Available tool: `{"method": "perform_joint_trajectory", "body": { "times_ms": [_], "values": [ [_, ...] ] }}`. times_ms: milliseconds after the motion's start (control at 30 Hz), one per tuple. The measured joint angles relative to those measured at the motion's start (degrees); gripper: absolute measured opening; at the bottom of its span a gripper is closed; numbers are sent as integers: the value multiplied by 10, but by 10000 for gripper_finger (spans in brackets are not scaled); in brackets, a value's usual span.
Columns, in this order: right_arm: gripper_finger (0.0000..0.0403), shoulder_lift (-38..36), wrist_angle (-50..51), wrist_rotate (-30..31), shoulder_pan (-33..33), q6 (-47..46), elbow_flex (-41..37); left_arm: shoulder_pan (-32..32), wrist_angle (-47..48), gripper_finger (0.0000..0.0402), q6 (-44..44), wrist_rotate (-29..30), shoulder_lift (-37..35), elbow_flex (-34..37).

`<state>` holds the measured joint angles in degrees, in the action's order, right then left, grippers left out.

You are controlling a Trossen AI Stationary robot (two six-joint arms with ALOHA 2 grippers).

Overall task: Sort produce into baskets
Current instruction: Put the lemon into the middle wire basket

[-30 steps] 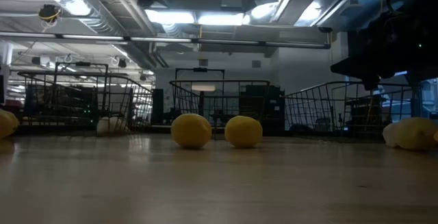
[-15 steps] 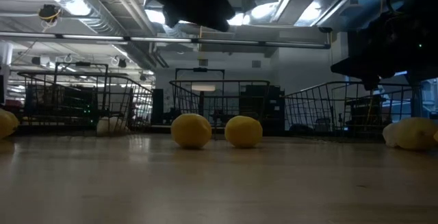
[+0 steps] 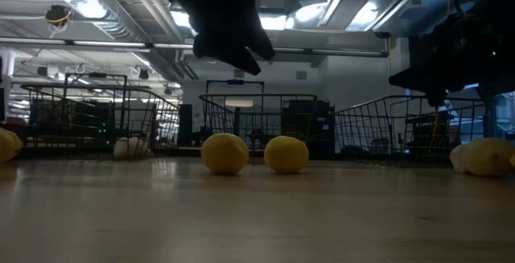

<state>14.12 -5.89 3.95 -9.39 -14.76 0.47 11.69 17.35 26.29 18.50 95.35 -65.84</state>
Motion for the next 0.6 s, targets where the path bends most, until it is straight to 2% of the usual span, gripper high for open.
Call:
{"method": "perform_joint_trajectory", "body": {
  "times_ms": [133,500,600],
  "values": [
    [14,0,0,0,0,0,0,-5,20,264,-22,0,0,0],
    [14,0,0,1,0,0,0,8,44,267,-74,4,2,0],
    [14,0,1,1,0,0,0,16,43,267,-39,4,6,0]
  ]
}}
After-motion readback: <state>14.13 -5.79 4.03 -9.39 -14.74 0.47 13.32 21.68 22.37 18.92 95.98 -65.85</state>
